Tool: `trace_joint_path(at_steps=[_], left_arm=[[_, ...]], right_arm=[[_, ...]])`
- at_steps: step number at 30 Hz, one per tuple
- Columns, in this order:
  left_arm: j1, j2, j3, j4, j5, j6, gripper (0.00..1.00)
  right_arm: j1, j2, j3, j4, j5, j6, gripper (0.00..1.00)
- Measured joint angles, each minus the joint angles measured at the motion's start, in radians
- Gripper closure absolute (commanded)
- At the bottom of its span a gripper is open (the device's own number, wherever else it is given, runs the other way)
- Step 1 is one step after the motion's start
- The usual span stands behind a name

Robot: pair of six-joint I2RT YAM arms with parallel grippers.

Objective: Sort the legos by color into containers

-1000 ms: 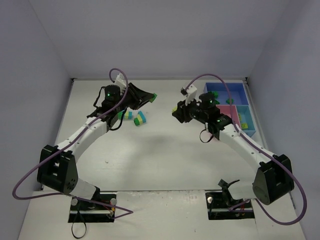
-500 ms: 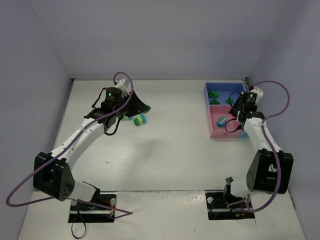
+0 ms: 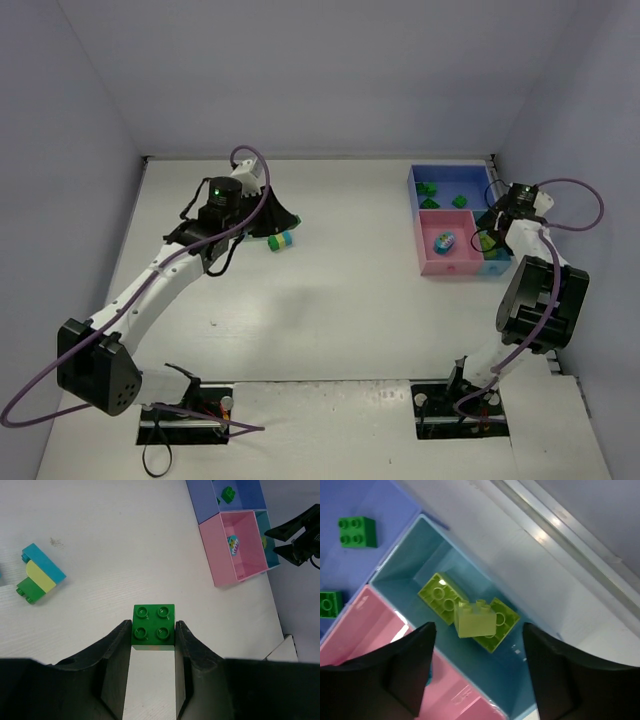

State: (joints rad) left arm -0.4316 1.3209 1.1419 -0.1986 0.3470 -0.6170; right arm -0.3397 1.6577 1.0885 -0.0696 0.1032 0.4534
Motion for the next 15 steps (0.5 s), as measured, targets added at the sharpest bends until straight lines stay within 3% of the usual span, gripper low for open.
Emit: trace_joint_path(at_steps=[2, 7, 15], left_arm=[[-0.002, 0.0, 0.0, 0.0, 0.0, 0.003, 1.0], [-0.01, 0.018, 0.01, -0.002, 0.004, -0.017, 1.0], [-0.013, 0.124, 0.109, 0.004, 0.064, -0.175, 1.0]], right_arm=[[0.005, 0.001, 0.011, -0.006, -0.021, -0.005, 0.25], [0.055, -0.032, 0.033, -0.006, -0.09, -0.048, 0.25], [0.335, -0.247, 0.032, 0.103, -0.396, -0.235, 0.23]])
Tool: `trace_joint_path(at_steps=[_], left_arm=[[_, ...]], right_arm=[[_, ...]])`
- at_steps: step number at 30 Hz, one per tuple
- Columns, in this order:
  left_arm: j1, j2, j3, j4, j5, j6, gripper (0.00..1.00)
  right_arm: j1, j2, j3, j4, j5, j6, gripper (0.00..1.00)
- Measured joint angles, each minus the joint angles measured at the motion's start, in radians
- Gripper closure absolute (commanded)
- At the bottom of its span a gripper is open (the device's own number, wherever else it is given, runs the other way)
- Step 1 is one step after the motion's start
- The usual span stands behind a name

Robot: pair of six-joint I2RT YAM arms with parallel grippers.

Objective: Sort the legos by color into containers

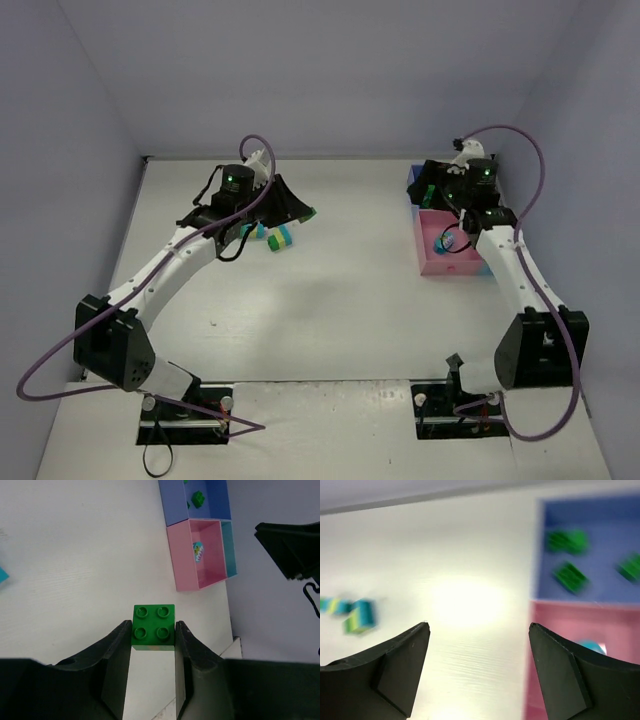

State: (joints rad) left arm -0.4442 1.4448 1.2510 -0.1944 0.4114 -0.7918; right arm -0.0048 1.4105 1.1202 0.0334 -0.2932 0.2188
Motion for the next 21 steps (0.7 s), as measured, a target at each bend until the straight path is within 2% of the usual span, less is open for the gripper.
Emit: trace_joint_path(at_steps=[7, 14, 21], left_arm=[[0.0, 0.061, 0.023, 0.073, 0.065, -0.21, 1.0], [0.0, 0.083, 0.003, 0.192, 0.089, -0.381, 1.0], [0.0, 0.083, -0.029, 0.29, 0.1, -0.482, 1.0]], right_arm=[[0.244, -0.118, 0.0, 0.078, -0.206, -0.148, 0.2], [0.368, -0.115, 0.0, 0.107, -0.285, -0.183, 0.21], [0.46, -0.05, 0.0, 0.159, -0.311, -0.187, 0.27]])
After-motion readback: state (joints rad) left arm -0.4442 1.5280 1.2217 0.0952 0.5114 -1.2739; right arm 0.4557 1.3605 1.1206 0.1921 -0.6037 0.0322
